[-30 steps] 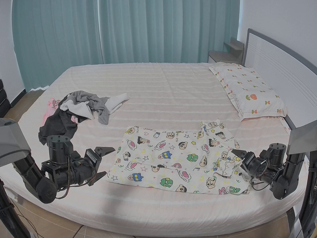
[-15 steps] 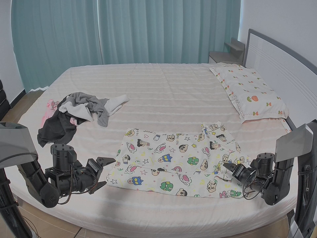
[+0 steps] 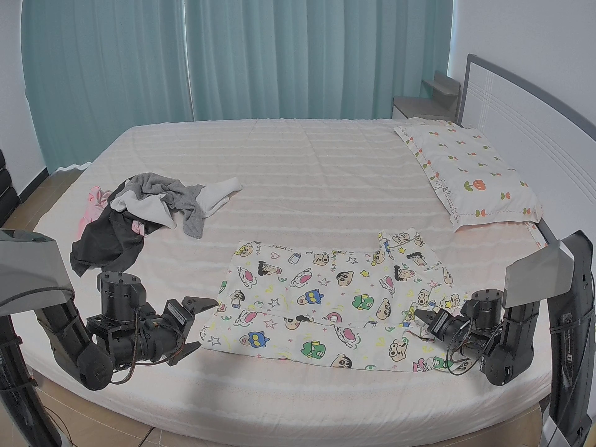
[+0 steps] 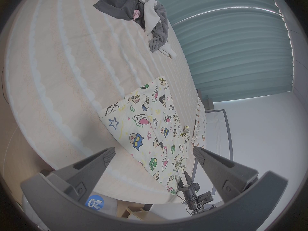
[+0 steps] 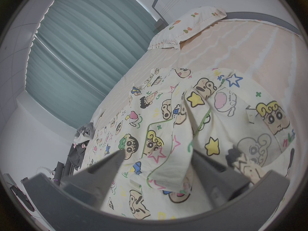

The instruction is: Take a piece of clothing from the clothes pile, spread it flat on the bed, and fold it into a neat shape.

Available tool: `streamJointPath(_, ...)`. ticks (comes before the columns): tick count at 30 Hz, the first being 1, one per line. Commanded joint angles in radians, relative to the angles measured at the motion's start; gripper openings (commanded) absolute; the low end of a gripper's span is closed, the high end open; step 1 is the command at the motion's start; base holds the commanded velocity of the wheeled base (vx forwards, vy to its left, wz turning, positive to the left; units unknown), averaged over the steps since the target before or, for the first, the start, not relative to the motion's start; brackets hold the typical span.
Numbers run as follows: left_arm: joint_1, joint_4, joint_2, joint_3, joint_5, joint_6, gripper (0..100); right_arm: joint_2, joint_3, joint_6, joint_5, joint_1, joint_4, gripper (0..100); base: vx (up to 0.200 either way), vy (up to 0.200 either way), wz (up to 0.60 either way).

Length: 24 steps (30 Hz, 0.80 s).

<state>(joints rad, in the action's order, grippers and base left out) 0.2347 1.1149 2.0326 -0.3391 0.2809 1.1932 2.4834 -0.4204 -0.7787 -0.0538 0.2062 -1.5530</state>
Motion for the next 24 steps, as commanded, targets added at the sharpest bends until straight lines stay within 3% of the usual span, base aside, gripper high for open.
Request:
streamJointPath(1, 0.0, 0.0, 0.003, 0.0, 0.0, 0.0, 100, -0.004, 0.009, -0.001, 0.002, 0.001, -0.018, 0, 0.0, 0.0, 0.0)
streamJointPath(11, 0.0, 0.0, 0.003, 0.002, 0.0, 0.0, 100, -0.081, 0.068, -0.004, 0.078, 0.007, -0.018, 0, 0.0, 0.0, 0.0)
streamJointPath(19, 0.0, 0.0, 0.002, 0.003, 0.0, 0.0, 100, -0.21, 0.101, -0.001, 0.094, 0.079, -0.015, 0, 0.0, 0.0, 0.0)
streamJointPath(24, 0.0, 0.0, 0.0, 0.008, 0.0, 0.002, 100, -0.218, 0.107, 0.009, 0.229, 0.145, 0.067, 0, 0.0, 0.0, 0.0)
